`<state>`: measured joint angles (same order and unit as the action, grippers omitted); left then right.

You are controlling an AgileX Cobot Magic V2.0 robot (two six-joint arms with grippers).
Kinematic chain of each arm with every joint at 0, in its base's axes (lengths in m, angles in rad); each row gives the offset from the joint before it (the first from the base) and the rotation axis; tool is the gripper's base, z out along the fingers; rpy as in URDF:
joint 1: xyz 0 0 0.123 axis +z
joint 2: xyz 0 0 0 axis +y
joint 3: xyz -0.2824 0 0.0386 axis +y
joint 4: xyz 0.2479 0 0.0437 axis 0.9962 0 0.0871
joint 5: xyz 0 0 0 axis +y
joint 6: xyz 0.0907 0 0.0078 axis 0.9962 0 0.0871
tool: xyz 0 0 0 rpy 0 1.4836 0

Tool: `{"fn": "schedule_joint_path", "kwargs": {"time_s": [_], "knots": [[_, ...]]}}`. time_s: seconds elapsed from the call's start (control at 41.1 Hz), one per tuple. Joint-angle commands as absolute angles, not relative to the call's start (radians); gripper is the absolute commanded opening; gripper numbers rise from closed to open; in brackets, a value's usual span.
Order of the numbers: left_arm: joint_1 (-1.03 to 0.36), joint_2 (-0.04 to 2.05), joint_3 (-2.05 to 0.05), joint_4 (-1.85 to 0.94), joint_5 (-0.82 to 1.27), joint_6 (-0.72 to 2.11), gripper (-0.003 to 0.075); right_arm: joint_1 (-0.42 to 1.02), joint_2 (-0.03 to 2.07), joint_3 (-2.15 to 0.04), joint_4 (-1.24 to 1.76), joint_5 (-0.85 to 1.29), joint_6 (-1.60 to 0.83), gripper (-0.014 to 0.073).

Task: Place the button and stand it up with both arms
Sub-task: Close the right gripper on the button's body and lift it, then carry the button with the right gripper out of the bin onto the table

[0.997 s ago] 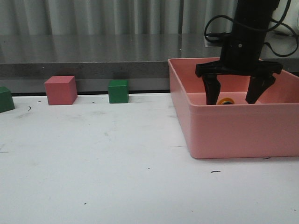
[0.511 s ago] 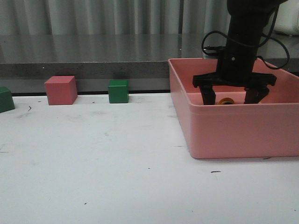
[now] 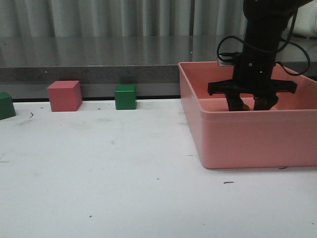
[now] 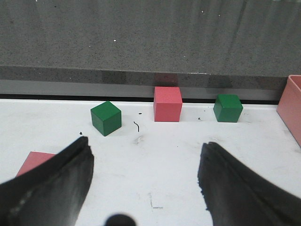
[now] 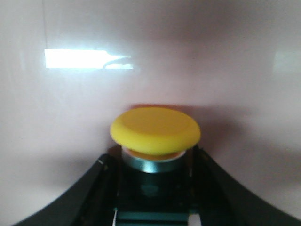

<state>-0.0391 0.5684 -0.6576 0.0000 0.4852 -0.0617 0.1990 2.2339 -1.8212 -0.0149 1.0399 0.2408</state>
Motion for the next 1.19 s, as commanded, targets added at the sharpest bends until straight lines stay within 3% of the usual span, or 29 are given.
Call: {"fn": "schedule_joint_path", "kwargs": {"time_s": [0.0, 0.365, 0.559, 0.851, 1.167], "knots": [[-0.038, 0.576, -0.692, 0.0, 0.406, -0.066, 0.0472, 0.193, 2.169, -1.853, -0.025, 1.034, 0.239, 0.027], [-0.038, 0.576, -0.692, 0.0, 0.406, -0.066, 0.0472, 0.205, 2.069, -1.894, -0.025, 1.146, 0.183, 0.0269], [-0.038, 0.576, -0.692, 0.0, 0.406, -0.066, 0.0472, 0.262, 1.92, -1.849, -0.019, 1.098, 0.145, 0.0269], [-0.038, 0.576, -0.692, 0.0, 0.406, -0.066, 0.0472, 0.426, 1.741, -1.744, 0.047, 1.001, 0.147, 0.0269], [-0.038, 0.576, -0.692, 0.0, 0.406, -0.066, 0.0472, 0.63, 1.761, -1.718, 0.157, 0.901, 0.201, 0.0269]]}}
